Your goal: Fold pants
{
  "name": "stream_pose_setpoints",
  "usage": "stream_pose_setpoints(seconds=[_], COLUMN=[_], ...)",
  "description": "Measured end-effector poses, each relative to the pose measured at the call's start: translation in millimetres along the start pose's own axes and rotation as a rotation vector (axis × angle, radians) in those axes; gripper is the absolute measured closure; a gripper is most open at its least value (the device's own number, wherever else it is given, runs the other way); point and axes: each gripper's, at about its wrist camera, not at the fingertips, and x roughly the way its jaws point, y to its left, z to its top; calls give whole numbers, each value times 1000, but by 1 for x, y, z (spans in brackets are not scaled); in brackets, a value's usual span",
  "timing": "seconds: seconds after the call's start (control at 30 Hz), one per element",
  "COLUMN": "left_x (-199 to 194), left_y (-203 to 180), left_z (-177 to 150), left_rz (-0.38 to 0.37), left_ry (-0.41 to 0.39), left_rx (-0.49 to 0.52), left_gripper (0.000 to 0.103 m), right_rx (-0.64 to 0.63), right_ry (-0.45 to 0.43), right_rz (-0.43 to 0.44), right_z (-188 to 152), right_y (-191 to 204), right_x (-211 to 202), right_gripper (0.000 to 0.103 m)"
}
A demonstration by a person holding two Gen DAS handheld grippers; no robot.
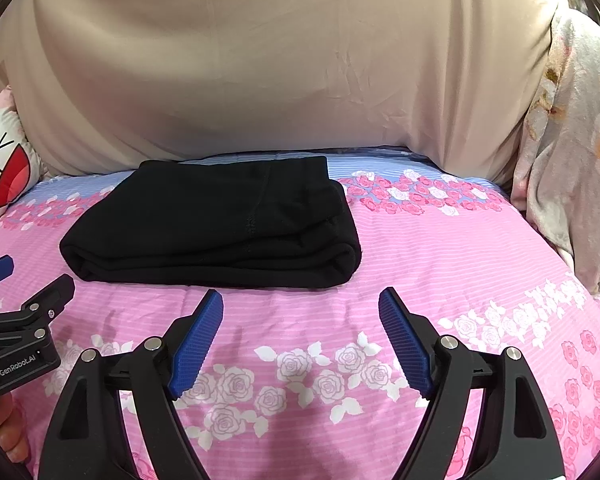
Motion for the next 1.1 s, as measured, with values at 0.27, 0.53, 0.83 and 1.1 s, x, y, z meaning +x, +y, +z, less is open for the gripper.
stream_pose_setpoints(seconds=[0.27,0.53,0.83,1.1], left_x=[0,1,-6,-8], left_y=[0,3,-3,-11], left_z=[-1,0,0,-1], left_rz=[-14,-15,-5,-18], left_ry=[4,1,-34,-41], left_rx=[-9,-8,19,56], left_gripper=[5,5,5,5], right_rx=[-1,0,0,-1], right_ry=[-1,0,1,-3], right_rz=[-1,-1,-3,-4], right_z=[0,0,0,0], right_y=[0,0,0,-2], right_x=[0,0,0,-1], right_gripper=[23,23,23,22])
